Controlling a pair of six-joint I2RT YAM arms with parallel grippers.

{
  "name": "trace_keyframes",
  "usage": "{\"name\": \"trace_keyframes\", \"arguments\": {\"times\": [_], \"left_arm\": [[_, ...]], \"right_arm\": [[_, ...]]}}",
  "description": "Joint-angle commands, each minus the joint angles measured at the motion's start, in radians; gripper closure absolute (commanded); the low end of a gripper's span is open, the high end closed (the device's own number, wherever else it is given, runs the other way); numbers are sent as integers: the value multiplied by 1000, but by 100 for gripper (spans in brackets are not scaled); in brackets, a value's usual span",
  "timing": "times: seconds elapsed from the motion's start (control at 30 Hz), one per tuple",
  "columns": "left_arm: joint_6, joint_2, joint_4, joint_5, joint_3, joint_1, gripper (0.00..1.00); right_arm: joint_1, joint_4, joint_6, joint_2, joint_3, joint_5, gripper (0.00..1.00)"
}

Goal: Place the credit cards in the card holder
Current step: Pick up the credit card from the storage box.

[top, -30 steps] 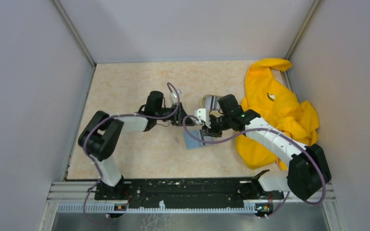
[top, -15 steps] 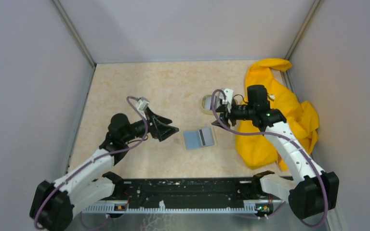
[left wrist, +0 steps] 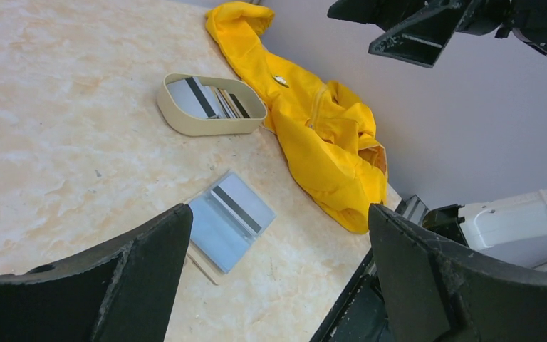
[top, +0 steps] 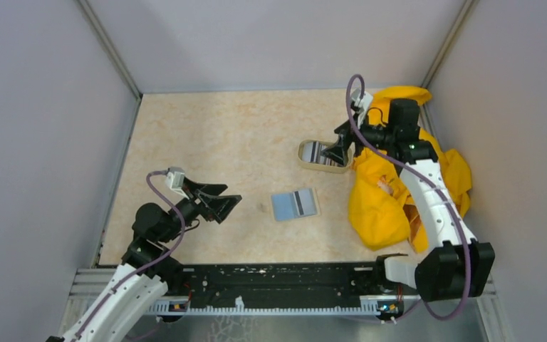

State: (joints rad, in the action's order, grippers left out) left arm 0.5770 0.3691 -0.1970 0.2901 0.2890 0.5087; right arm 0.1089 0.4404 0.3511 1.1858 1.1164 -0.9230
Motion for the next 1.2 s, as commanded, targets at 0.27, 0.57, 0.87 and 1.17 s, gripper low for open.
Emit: {"name": "trace_keyframes", "arguments": {"times": [0.27,0.57,0.87,1.17], "left_arm": [[95,-60,-102,-19,-169,-5,2],[84,295,-429,-83,-204,-5,2],[86,649,-494,-6,-87,-4,3],[138,711,-529,3,-105,-4,2]], "right_arm": [[-105,-107,-308,259,149,-183,2],[-132,-207,-340,340,65,99,1],[-116,-339,-657,439,-28,387,6],[-62,-219,-720,616,122,443,18]]}}
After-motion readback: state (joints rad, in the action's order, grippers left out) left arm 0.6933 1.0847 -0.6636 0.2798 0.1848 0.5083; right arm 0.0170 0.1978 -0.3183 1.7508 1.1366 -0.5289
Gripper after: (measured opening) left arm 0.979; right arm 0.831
